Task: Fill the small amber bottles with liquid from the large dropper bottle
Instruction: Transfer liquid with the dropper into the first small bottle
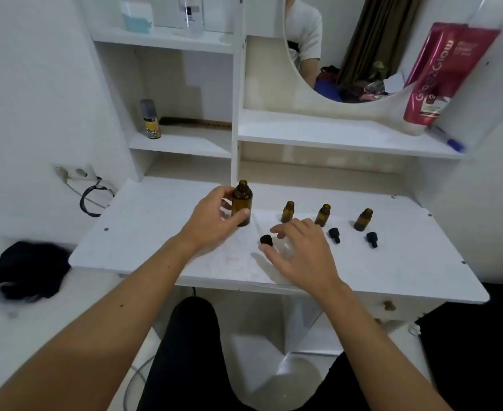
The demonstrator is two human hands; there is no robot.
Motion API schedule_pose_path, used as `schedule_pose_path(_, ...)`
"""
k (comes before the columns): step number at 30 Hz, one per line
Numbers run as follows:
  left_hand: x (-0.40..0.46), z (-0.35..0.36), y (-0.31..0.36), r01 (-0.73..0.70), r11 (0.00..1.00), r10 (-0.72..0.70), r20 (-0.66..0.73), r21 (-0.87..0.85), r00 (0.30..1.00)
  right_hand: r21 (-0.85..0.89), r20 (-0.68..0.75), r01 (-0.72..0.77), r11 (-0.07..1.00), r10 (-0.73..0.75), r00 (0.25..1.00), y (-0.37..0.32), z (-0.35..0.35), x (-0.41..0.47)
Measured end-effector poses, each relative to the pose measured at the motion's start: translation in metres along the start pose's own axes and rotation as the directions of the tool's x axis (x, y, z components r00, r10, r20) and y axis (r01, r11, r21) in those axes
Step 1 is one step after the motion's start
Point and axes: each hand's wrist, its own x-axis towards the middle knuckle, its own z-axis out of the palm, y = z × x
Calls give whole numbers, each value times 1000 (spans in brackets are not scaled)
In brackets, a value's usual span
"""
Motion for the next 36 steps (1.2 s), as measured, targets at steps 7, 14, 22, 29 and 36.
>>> schedule_pose_path(7, -8, 11, 0, 48, 998, -50, -63, -44, 997, -106, 32, -133, 985, 137, 990, -9, 16, -9)
schedule_pose_path(14, -9, 18, -8, 49, 999, -50, -94, -16, 994, -39, -37, -210, 977, 208, 977, -11, 13, -9)
schedule_pose_path(22, -8, 17, -13, 54, 999, -53, -93, 0, 994, 422, -204, -276, 864, 387, 899, -23, -17, 17)
schedule_pose_path(29, -7, 18, -17, 48, 999, -46, -94, 17, 995, 566, -367, -136, 813, 395, 842, -44, -51, 61)
schedule_pose_path(36, -4, 20, -20, 74, 997, -72, -90, 19, 993, 500, -439, 8, 866, 245, 864, -50, -55, 94)
